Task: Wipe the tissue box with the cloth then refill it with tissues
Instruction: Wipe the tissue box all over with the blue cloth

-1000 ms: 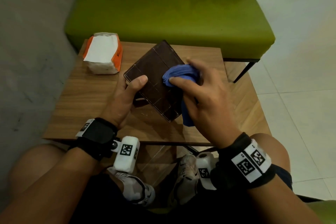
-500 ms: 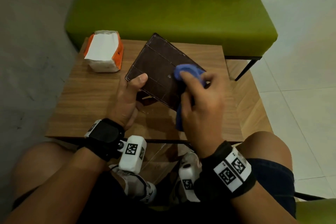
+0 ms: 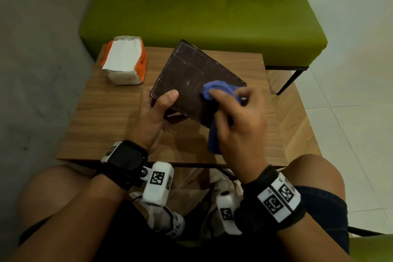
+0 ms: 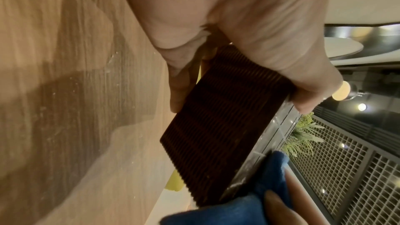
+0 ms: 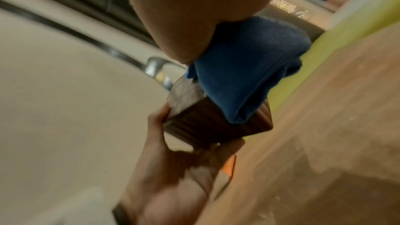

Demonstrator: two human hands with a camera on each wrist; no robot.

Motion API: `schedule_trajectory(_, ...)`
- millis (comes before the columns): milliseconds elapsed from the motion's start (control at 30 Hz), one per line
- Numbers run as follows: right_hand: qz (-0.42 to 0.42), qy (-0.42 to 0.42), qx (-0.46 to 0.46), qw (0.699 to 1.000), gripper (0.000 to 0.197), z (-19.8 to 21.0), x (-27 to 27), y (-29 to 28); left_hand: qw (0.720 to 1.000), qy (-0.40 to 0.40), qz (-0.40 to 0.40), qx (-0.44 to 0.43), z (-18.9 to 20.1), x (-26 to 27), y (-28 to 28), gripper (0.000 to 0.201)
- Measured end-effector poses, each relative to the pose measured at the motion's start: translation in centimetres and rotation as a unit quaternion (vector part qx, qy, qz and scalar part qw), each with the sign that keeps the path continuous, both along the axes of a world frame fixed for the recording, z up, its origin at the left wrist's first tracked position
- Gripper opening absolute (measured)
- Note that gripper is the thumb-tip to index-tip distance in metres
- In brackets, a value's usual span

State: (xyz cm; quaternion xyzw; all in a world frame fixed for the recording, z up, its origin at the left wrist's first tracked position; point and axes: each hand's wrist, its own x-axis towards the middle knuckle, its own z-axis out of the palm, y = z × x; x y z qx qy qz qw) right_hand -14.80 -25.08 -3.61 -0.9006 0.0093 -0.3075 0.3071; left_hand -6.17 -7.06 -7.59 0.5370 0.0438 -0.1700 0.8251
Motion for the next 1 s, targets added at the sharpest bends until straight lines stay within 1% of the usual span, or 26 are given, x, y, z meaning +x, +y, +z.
schedule_trajectory(33, -0.021, -0.016, 0.054, 0.998, 0.031, 0.2, 0.4, -0.6, 1.000, -0.008, 0.001, 0.004, -0.2, 0.0, -0.1, 0.093)
schedule_trajectory(100, -0.027, -0.023, 0.132, 0.991, 0.032, 0.6, 0.7, -1.1, 1.000, -0.015, -0.006, 0.005, -0.5, -0.2, -0.2, 0.090)
schedule_trajectory(200, 0.000, -0.024, 0.166, 0.986, 0.031, 1.0, 0.9, -1.3, 0.999, -0.009, -0.038, -0.006, -0.7, -0.2, 0.0, 0.093)
schedule_trajectory(267, 0.019, -0.023, 0.165, 0.986, 0.032, 1.1, 1.1, -1.5, 0.997, -0.017, -0.068, 0.015, -0.4, -0.2, -0.1, 0.092)
schedule_trajectory(333, 0.032, -0.014, 0.137, 0.990, 0.032, 1.2, 1.3, -1.5, 0.996, -0.024, -0.080, 0.029, -0.2, -0.4, -0.6, 0.085)
schedule_trajectory(433, 0.027, 0.000, 0.052, 0.998, 0.032, 1.4, 1.4, -1.2, 0.998, -0.003, -0.054, 0.021, -0.2, -1.0, -1.3, 0.076)
schedule_trajectory(500, 0.039, 0.034, -0.018, 0.999, 0.033, 1.4, 1.2, -0.4, 0.999, 0.008, -0.047, 0.007, -0.3, -1.3, -1.5, 0.081)
schedule_trajectory(567, 0.077, 0.059, -0.088, 0.991, 0.034, 1.0, 0.5, 0.3, 0.999, 0.011, -0.038, -0.011, -0.6, -1.1, -1.4, 0.094)
schedule_trajectory(600, 0.086, 0.059, -0.104, 0.989, 0.034, 0.8, 0.3, 0.0, 0.999, 0.016, -0.030, -0.020, -0.6, -1.1, -1.3, 0.102)
schedule_trajectory(633, 0.074, 0.052, -0.097, 0.991, 0.033, 0.7, 0.2, -0.6, 0.999, 0.021, -0.025, -0.028, -0.6, -1.0, -1.3, 0.106)
schedule_trajectory(733, -0.042, 0.005, 0.008, 0.999, 0.033, 1.2, 1.0, -1.9, 0.999, 0.019, -0.026, -0.027, -0.4, -1.0, -1.4, 0.106)
schedule_trajectory(767, -0.055, -0.002, 0.020, 0.998, 0.033, 1.4, 1.3, -1.3, 0.999, 0.017, -0.030, -0.028, -0.4, -1.0, -1.5, 0.108)
schedule_trajectory(800, -0.042, 0.004, 0.006, 0.999, 0.033, 1.6, 1.2, -0.1, 0.999, 0.012, -0.035, -0.031, -0.3, -0.9, -1.6, 0.111)
schedule_trajectory(867, 0.035, 0.033, -0.061, 0.997, 0.032, 0.9, 0.2, 2.1, 0.999, 0.006, -0.033, -0.035, -0.2, -0.8, -1.6, 0.116)
schedule_trajectory(900, 0.068, 0.047, -0.085, 0.993, 0.031, 0.5, -0.5, 2.5, 0.999, 0.008, -0.026, -0.032, -0.1, -0.8, -1.5, 0.119)
schedule_trajectory(933, 0.083, 0.052, -0.095, 0.991, 0.030, 0.1, -0.8, 2.0, 0.999, 0.014, -0.012, -0.028, 0.0, -0.8, -1.3, 0.121)
schedule_trajectory(967, 0.074, 0.048, -0.091, 0.992, 0.029, -0.2, -0.8, 1.0, 0.999, 0.020, 0.002, -0.027, 0.1, -0.9, -1.1, 0.122)
schedule_trajectory(1000, 0.041, 0.039, -0.073, 0.996, 0.029, -0.5, -0.6, 0.0, 0.999, 0.022, 0.004, -0.024, 0.0, -1.0, -0.9, 0.121)
